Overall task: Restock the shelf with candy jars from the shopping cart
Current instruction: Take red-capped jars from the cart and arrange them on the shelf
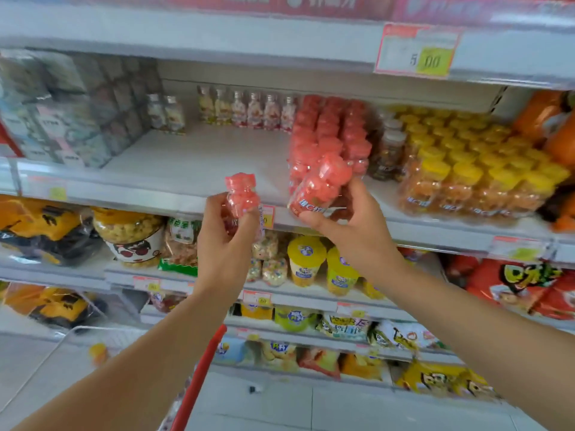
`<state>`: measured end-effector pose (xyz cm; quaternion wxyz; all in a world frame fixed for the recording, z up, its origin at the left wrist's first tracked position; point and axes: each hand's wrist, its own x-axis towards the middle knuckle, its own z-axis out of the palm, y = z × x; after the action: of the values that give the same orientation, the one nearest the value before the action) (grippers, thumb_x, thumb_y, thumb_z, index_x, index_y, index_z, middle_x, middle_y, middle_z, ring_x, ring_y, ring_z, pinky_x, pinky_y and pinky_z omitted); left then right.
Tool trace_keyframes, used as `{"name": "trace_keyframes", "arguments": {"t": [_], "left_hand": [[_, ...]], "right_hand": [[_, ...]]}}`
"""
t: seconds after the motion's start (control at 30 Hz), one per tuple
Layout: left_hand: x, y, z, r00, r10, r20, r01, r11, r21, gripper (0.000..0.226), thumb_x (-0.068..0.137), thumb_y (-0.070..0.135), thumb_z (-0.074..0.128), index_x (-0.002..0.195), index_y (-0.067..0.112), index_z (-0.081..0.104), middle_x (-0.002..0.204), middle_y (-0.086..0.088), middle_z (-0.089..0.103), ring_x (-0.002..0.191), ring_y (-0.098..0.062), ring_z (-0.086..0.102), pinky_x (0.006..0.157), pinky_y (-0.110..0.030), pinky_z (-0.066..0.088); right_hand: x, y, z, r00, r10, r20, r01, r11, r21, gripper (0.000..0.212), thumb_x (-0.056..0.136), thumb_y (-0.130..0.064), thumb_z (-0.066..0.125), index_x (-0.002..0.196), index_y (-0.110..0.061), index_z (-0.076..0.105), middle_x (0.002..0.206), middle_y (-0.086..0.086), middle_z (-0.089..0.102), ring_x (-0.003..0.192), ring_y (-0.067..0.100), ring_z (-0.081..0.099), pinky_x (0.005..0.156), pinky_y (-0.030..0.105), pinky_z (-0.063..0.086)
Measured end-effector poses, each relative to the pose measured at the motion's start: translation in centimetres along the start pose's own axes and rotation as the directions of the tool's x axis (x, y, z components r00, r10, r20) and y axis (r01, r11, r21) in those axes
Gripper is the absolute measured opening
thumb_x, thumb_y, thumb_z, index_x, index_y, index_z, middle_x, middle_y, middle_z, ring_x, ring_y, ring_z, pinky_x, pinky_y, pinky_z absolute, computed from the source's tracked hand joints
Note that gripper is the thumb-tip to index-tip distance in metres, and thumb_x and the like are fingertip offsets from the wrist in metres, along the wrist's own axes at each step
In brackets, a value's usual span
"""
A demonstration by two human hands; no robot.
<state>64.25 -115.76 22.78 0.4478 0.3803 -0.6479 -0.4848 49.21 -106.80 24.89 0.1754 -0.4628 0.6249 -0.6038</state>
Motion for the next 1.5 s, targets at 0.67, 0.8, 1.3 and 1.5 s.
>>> {"name": "trace_keyframes", "arguments": {"t": [0.67,0.8,1.3,1.5], "left_hand": [[4.9,0.9,3.8,0.984,0.126,0.123,-0.129,0.991,0.018,0.027,0.089,0.028,0.064,0.112,0.024,0.051,0.084,0.014,0.059,0.064,0.006,0.052,0.065,-0.018,0.048],[5.1,1.0,3.9,0.983,0.125,0.133,-0.127,0.992,0.006,0.029,0.088,0.027,0.066,0.113,0.023,0.052,0.086,0.013,0.06,0.067,0.002,0.054,0.071,-0.027,0.052],[4.0,1.4,4.2,0.964,0.188,0.188,-0.195,0.98,0.021,0.039,0.085,0.029,0.071,0.118,0.026,0.052,0.102,0.01,0.063,0.085,-0.006,0.062,0.079,-0.034,0.056],[2.7,2.4,5.8,0.912,0.29,0.289,-0.295,0.955,-0.026,0.049,0.08,0.017,0.076,0.121,0.021,0.051,0.101,0.014,0.063,0.086,0.0,0.062,0.075,-0.02,0.051]], "right_hand": [[6.1,4.1,-1.9,0.959,-0.159,-0.234,0.046,0.904,-0.426,0.058,0.07,-0.012,0.082,0.12,-0.012,0.051,0.101,-0.001,0.067,0.092,0.017,0.064,0.082,0.032,0.051],[6.3,4.6,-1.6,0.959,-0.174,-0.224,0.051,0.883,-0.467,0.053,0.068,-0.016,0.084,0.11,-0.013,0.053,0.101,0.002,0.063,0.092,0.02,0.062,0.079,0.034,0.051],[4.6,2.6,-1.4,0.929,-0.259,-0.264,0.155,0.92,-0.359,0.031,0.09,-0.025,0.063,0.117,-0.013,0.056,0.102,0.005,0.061,0.089,0.017,0.059,0.081,0.034,0.049],[2.7,0.3,-2.5,0.981,-0.193,-0.006,0.189,0.965,-0.181,0.031,0.086,-0.026,0.07,0.114,-0.015,0.062,0.102,-0.004,0.067,0.087,0.014,0.063,0.076,0.034,0.053]]}}
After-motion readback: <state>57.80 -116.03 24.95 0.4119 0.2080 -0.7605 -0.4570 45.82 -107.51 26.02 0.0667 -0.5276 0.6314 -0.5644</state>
